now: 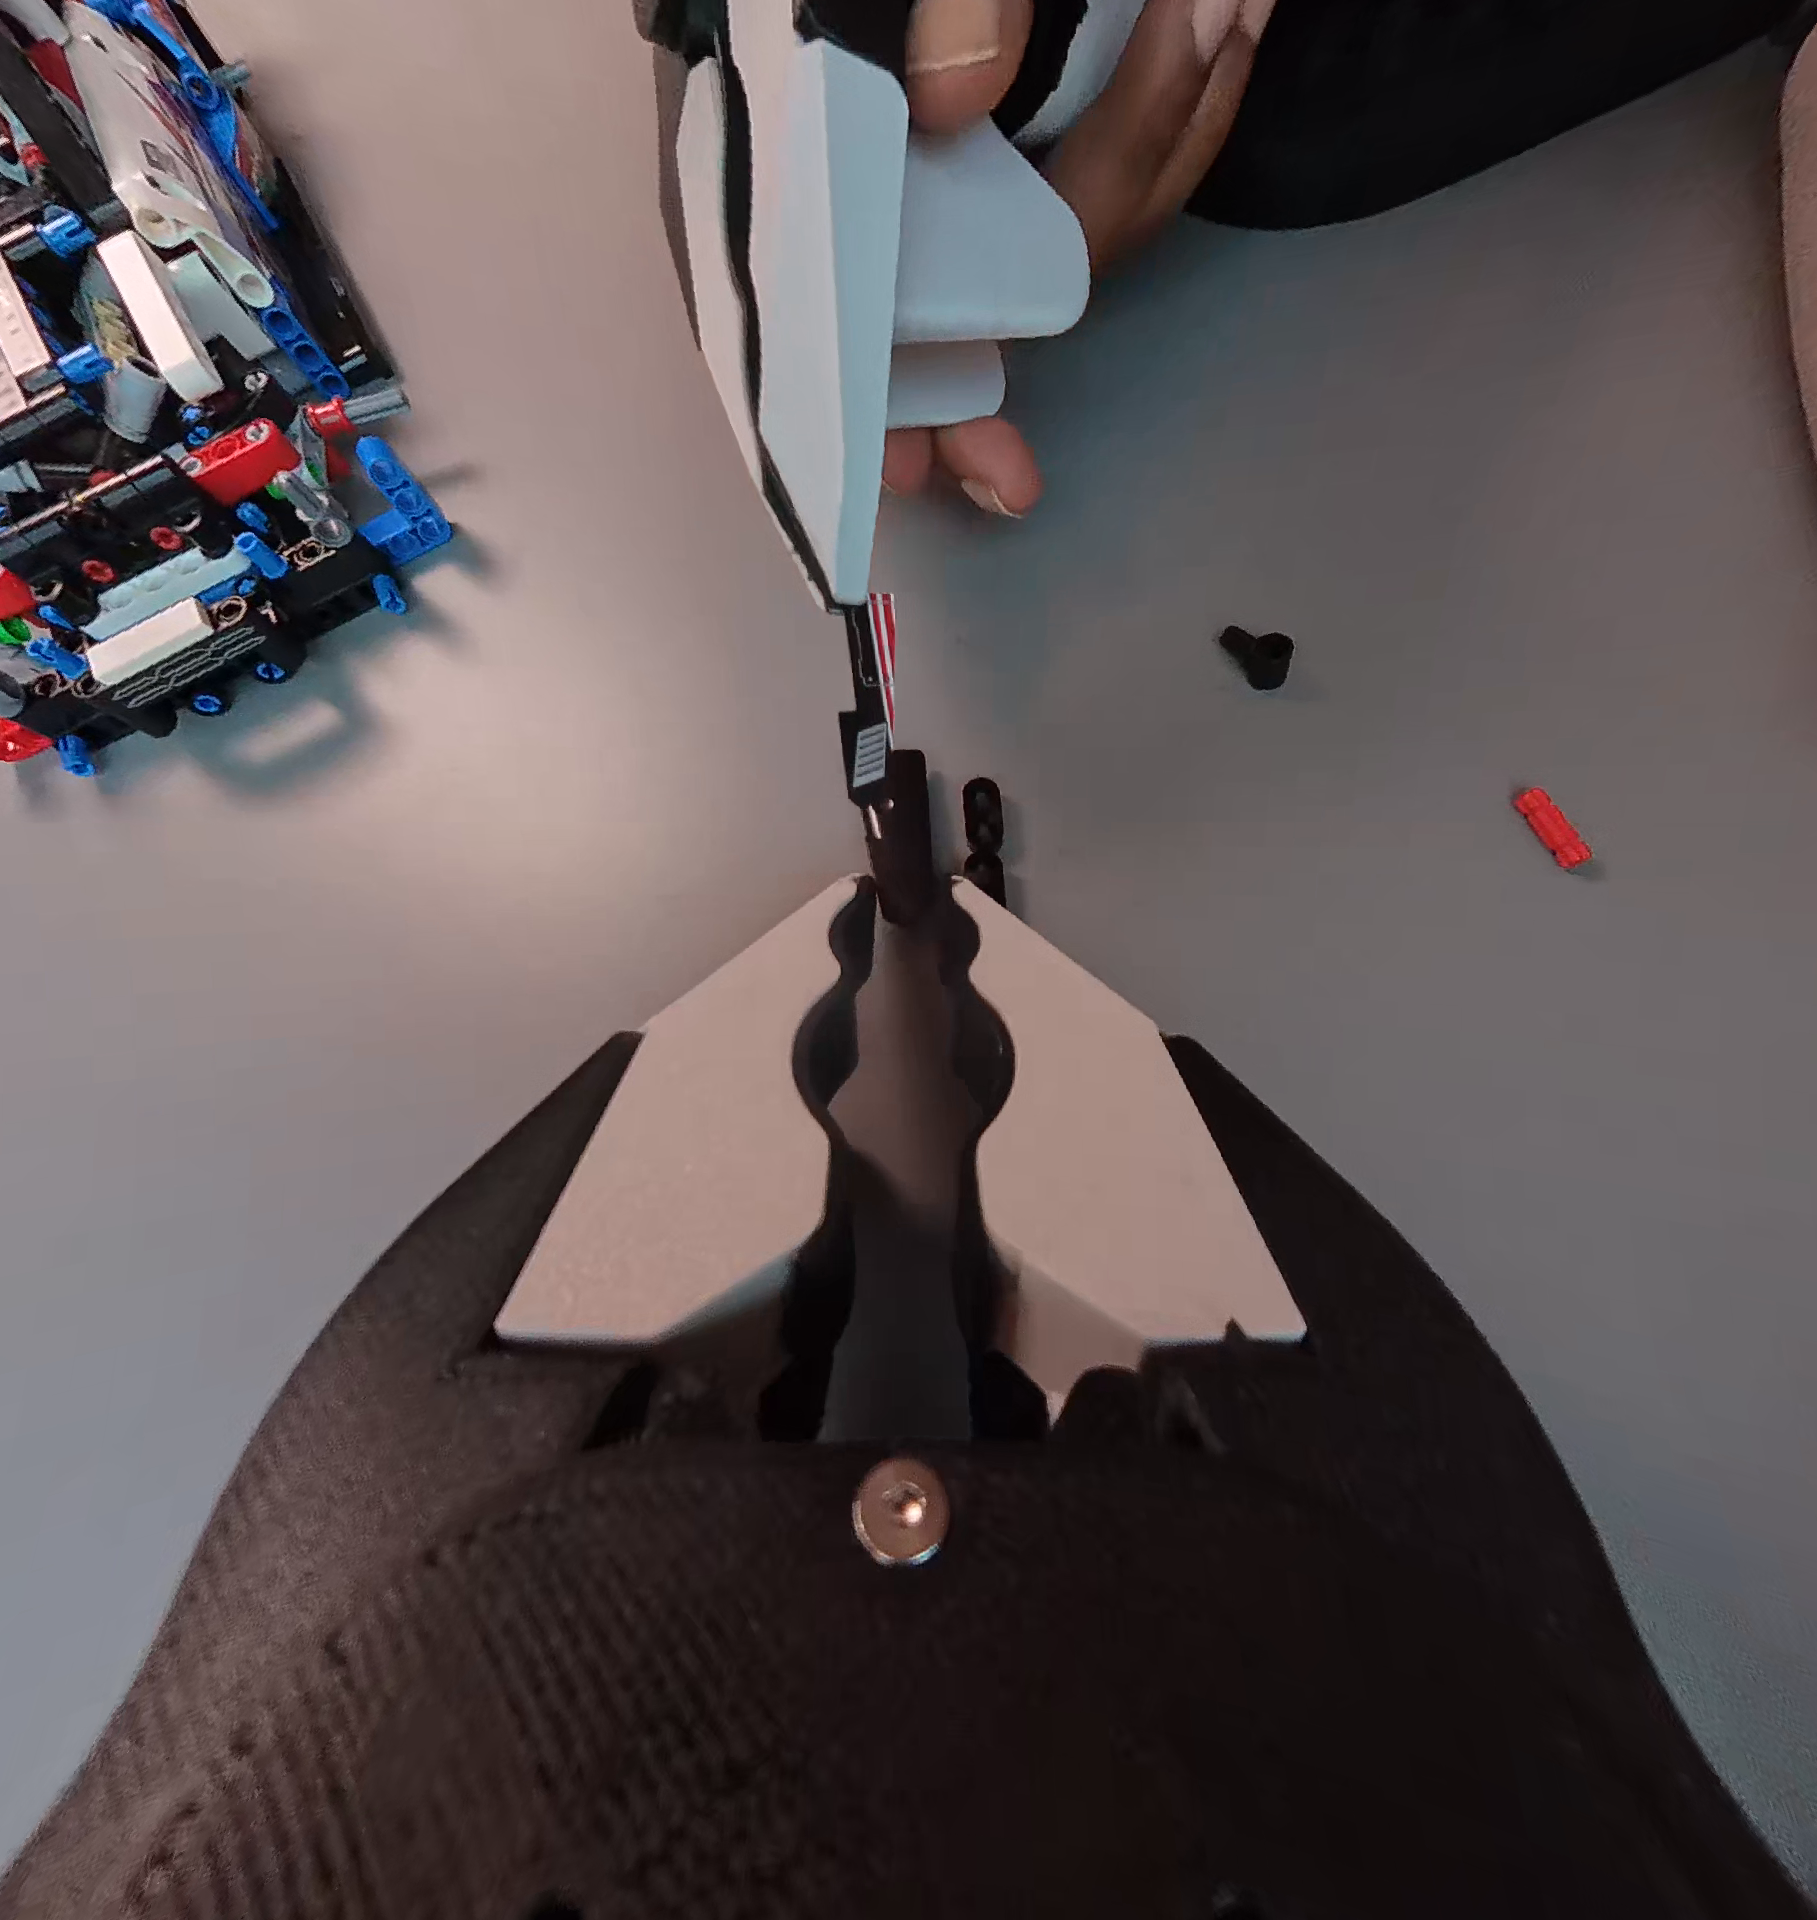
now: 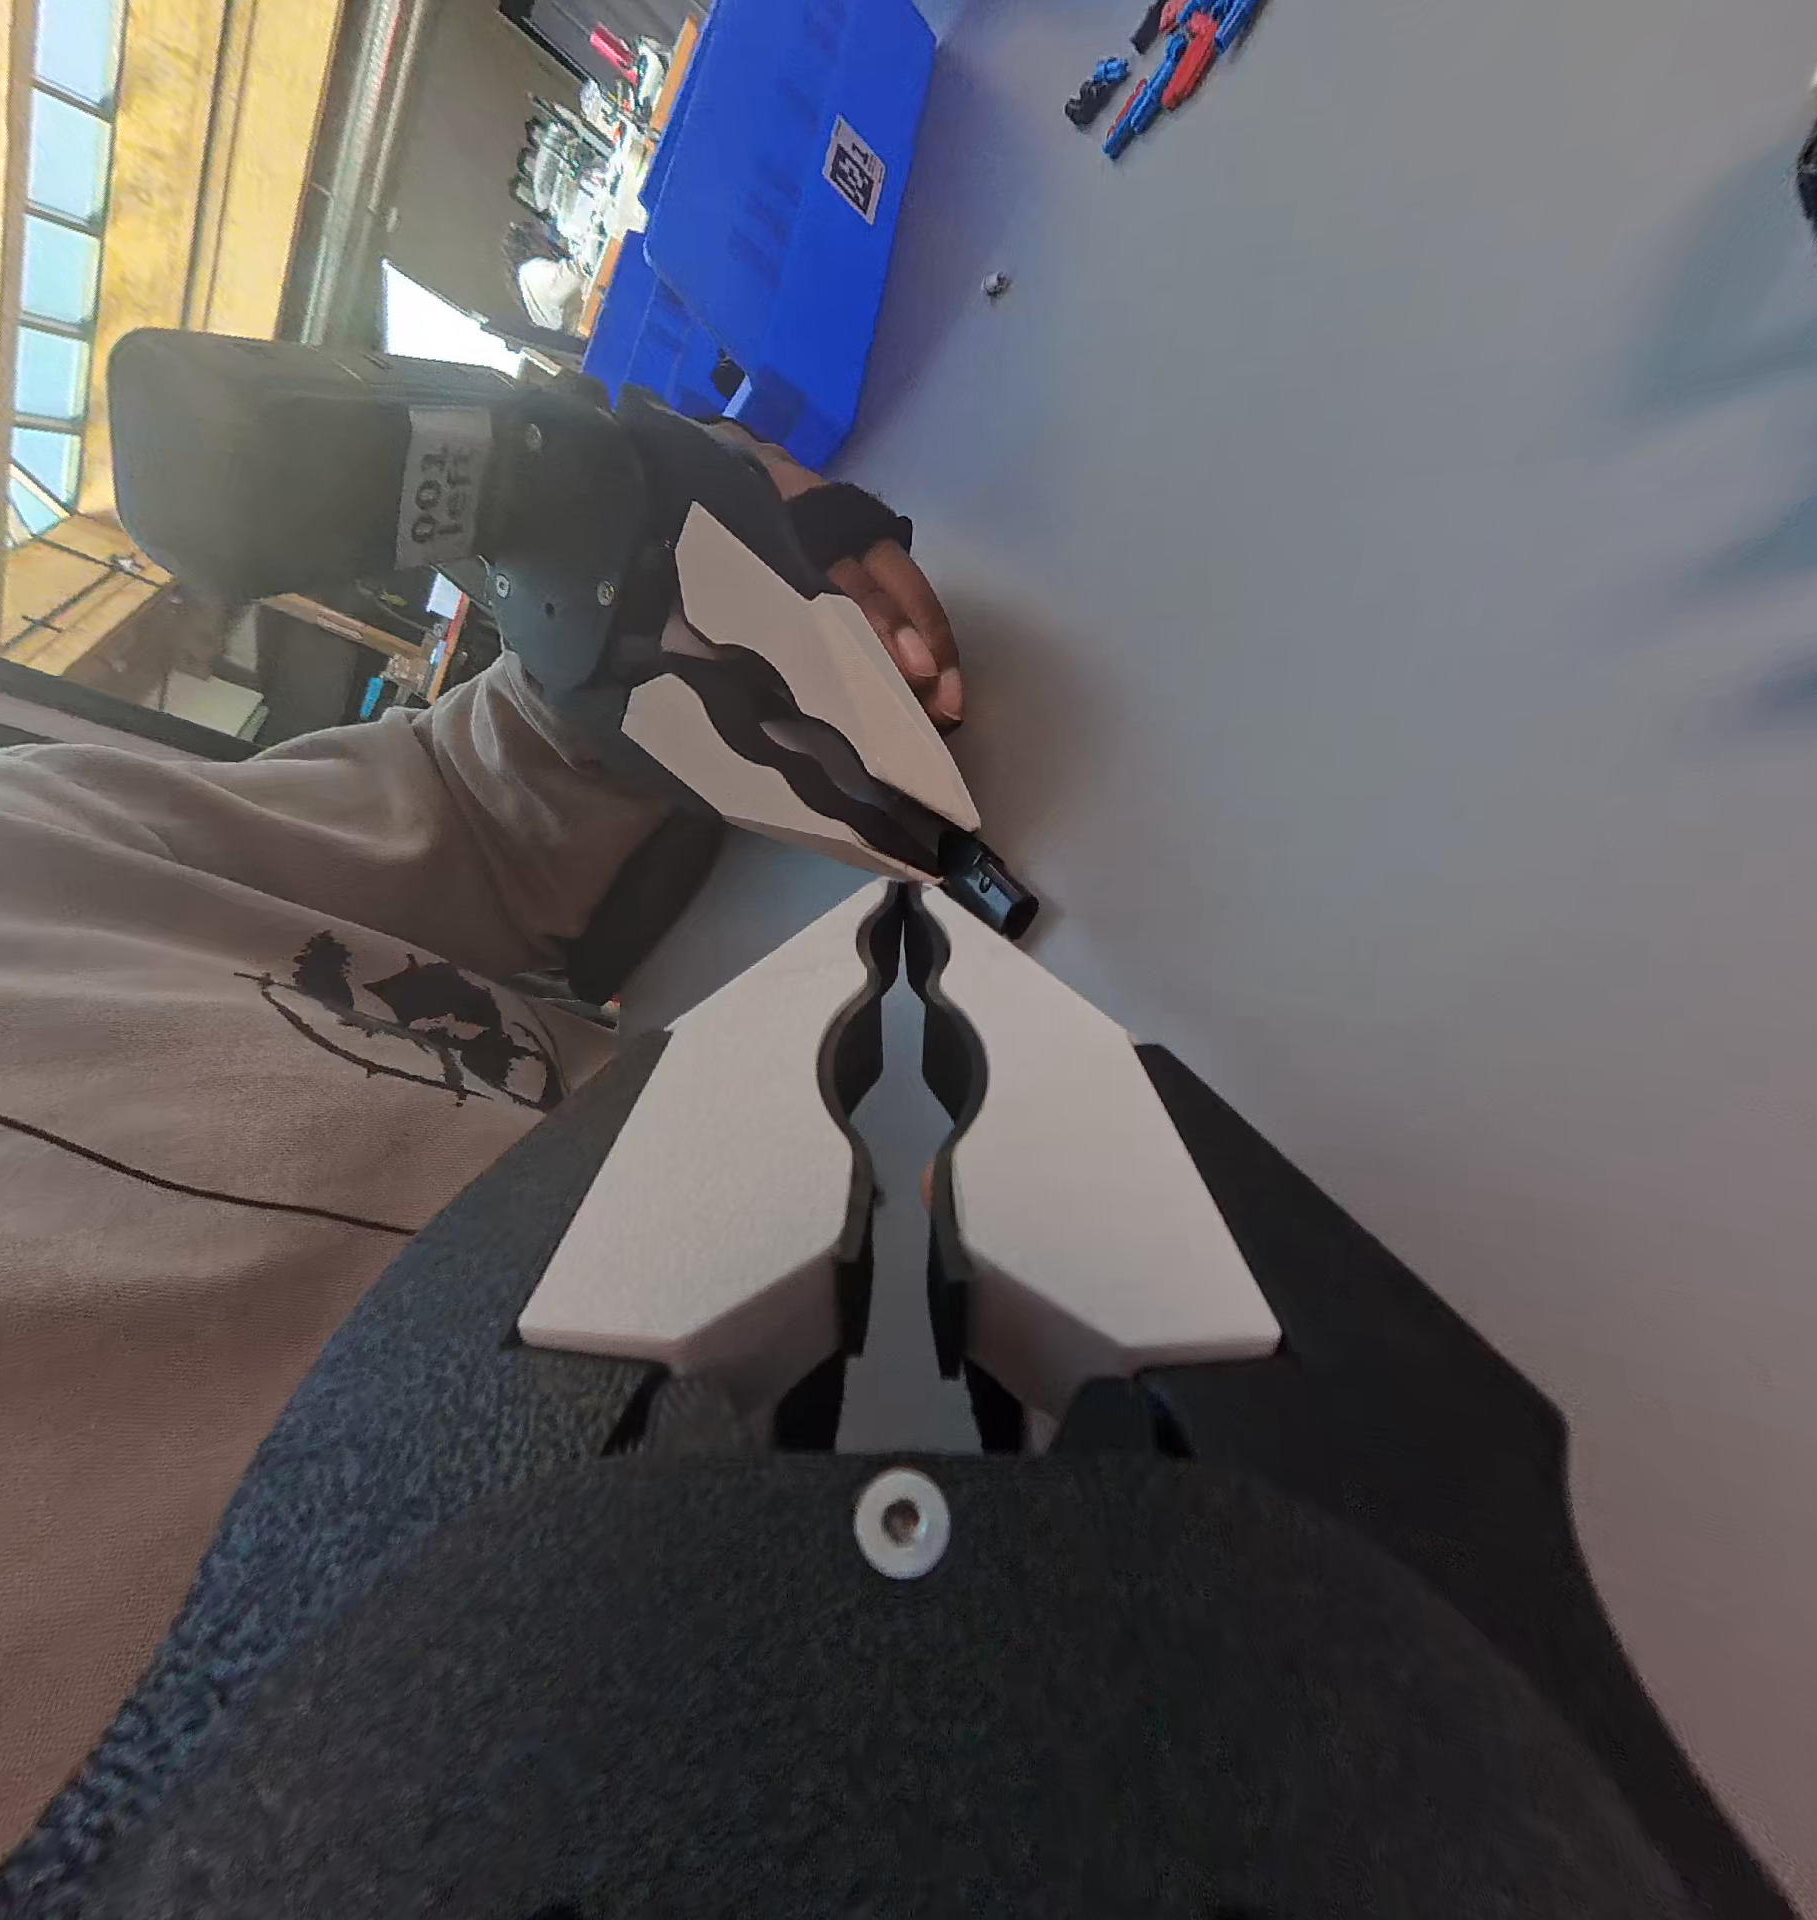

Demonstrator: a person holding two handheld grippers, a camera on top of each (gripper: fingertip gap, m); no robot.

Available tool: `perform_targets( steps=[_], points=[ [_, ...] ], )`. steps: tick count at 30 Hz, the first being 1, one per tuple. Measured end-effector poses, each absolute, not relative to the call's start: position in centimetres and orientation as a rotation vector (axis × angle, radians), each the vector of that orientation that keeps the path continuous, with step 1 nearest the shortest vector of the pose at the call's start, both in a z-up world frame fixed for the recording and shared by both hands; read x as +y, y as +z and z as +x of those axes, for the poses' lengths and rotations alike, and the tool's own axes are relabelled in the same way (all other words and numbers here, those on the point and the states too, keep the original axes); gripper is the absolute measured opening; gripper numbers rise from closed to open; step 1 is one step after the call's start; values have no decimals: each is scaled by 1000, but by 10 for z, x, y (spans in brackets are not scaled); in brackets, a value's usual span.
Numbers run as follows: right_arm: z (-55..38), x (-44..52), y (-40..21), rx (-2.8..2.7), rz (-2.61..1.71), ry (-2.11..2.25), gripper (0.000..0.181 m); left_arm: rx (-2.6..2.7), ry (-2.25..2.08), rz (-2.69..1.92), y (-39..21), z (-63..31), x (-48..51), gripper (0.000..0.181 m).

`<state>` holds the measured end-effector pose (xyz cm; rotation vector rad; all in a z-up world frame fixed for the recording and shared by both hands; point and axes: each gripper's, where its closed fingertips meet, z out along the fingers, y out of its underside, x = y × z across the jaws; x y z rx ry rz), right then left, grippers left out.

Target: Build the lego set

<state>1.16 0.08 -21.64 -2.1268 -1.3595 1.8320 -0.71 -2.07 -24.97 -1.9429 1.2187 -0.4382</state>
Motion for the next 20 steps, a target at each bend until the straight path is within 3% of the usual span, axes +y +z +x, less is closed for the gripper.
perform_targets(
  steps=[20],
  points=[
    [0, -11, -228, -1282, -2249, 1886, 0, 1212, -472, -1894, -244, -8, -23, 15]
  ],
)
